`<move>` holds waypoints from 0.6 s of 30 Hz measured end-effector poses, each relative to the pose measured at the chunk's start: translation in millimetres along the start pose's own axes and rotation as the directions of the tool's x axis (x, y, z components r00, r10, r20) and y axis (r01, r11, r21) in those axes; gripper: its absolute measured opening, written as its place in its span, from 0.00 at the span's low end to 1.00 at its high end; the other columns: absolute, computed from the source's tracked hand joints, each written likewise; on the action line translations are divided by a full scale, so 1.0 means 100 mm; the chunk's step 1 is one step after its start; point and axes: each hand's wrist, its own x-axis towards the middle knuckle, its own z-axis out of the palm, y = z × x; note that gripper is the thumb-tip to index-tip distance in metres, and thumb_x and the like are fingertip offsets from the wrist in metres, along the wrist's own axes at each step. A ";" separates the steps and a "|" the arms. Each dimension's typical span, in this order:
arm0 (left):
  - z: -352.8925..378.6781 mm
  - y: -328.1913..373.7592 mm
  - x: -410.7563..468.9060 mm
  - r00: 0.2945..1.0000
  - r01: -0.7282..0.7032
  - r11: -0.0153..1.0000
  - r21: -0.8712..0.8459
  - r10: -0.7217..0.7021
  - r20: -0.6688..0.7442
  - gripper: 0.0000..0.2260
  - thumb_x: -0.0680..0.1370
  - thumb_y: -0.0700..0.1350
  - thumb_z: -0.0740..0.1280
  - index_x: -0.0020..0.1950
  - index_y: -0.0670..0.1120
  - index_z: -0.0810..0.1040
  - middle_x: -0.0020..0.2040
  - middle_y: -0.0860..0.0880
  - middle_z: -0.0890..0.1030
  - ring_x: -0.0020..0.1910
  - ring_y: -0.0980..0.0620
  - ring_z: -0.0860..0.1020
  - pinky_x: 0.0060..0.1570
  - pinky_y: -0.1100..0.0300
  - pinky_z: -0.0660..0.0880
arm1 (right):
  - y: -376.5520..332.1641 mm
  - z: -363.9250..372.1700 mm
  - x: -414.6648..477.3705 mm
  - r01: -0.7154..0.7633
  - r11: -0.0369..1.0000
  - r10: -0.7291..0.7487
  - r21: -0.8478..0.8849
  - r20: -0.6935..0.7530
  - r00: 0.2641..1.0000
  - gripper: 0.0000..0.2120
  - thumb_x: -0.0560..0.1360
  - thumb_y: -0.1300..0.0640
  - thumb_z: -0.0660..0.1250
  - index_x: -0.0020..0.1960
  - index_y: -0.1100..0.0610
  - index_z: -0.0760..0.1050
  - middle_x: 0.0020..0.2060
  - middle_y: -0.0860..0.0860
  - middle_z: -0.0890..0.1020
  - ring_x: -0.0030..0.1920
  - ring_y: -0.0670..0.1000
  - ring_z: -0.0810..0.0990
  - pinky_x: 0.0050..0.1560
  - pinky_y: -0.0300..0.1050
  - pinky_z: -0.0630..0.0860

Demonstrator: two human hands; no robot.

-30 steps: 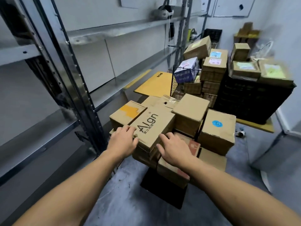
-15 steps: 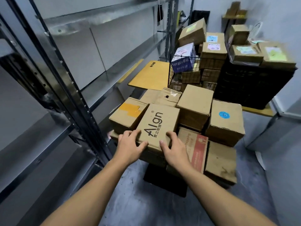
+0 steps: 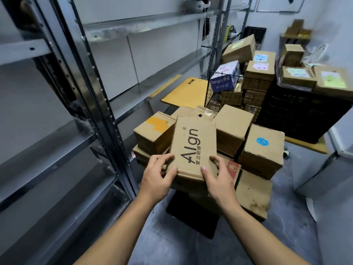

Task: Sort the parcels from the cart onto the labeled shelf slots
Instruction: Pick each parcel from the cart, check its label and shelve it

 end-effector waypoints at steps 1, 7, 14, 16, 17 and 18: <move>0.00 0.06 -0.04 0.999 -0.010 1.000 -0.021 0.009 -0.033 0.14 0.79 0.51 0.66 0.64 0.54 0.76 0.58 0.58 0.74 0.57 0.66 0.72 0.52 0.76 0.68 | 0.00 -0.07 -0.02 0.014 1.000 -0.014 0.022 0.007 1.000 0.18 0.79 0.50 0.68 0.67 0.46 0.70 0.62 0.44 0.75 0.63 0.48 0.73 0.65 0.48 0.72; 0.08 0.23 -0.17 0.989 -0.011 0.995 -0.098 -0.004 -0.150 0.12 0.79 0.50 0.65 0.63 0.54 0.76 0.58 0.56 0.75 0.55 0.68 0.74 0.51 0.79 0.67 | 0.00 -0.37 -0.08 0.094 0.990 -0.099 0.107 0.046 0.994 0.19 0.80 0.53 0.67 0.69 0.47 0.69 0.62 0.42 0.73 0.63 0.44 0.71 0.66 0.44 0.69; 0.21 0.19 -0.28 0.957 0.187 0.930 -0.316 -0.246 -0.156 0.11 0.82 0.48 0.62 0.64 0.55 0.76 0.62 0.52 0.78 0.61 0.55 0.76 0.61 0.52 0.75 | -0.04 -0.50 -0.10 0.163 0.963 -0.191 0.214 0.118 0.974 0.19 0.80 0.62 0.66 0.66 0.46 0.68 0.56 0.35 0.72 0.59 0.34 0.74 0.65 0.37 0.72; 0.22 0.22 -0.31 0.952 0.202 0.880 -0.429 -0.280 -0.126 0.12 0.81 0.47 0.63 0.64 0.54 0.76 0.63 0.50 0.78 0.62 0.52 0.76 0.54 0.59 0.77 | -0.03 -0.51 -0.10 0.166 0.957 -0.203 0.238 0.139 0.969 0.19 0.80 0.62 0.65 0.66 0.46 0.69 0.58 0.37 0.73 0.62 0.44 0.75 0.67 0.46 0.73; 0.21 0.26 -0.32 0.952 0.210 0.835 -0.508 -0.294 -0.089 0.15 0.79 0.49 0.64 0.66 0.53 0.74 0.64 0.50 0.77 0.62 0.52 0.77 0.51 0.63 0.77 | -0.02 -0.52 -0.09 0.169 0.952 -0.211 0.254 0.151 0.966 0.19 0.81 0.62 0.64 0.67 0.46 0.69 0.60 0.39 0.74 0.64 0.47 0.76 0.68 0.50 0.73; 0.20 0.28 -0.32 0.950 0.225 0.786 -0.576 -0.308 -0.049 0.19 0.77 0.51 0.65 0.68 0.52 0.72 0.64 0.49 0.76 0.61 0.53 0.78 0.48 0.65 0.77 | 0.00 -0.51 -0.09 0.171 0.949 -0.219 0.266 0.162 0.962 0.19 0.81 0.62 0.64 0.67 0.45 0.70 0.62 0.40 0.74 0.65 0.49 0.76 0.67 0.53 0.74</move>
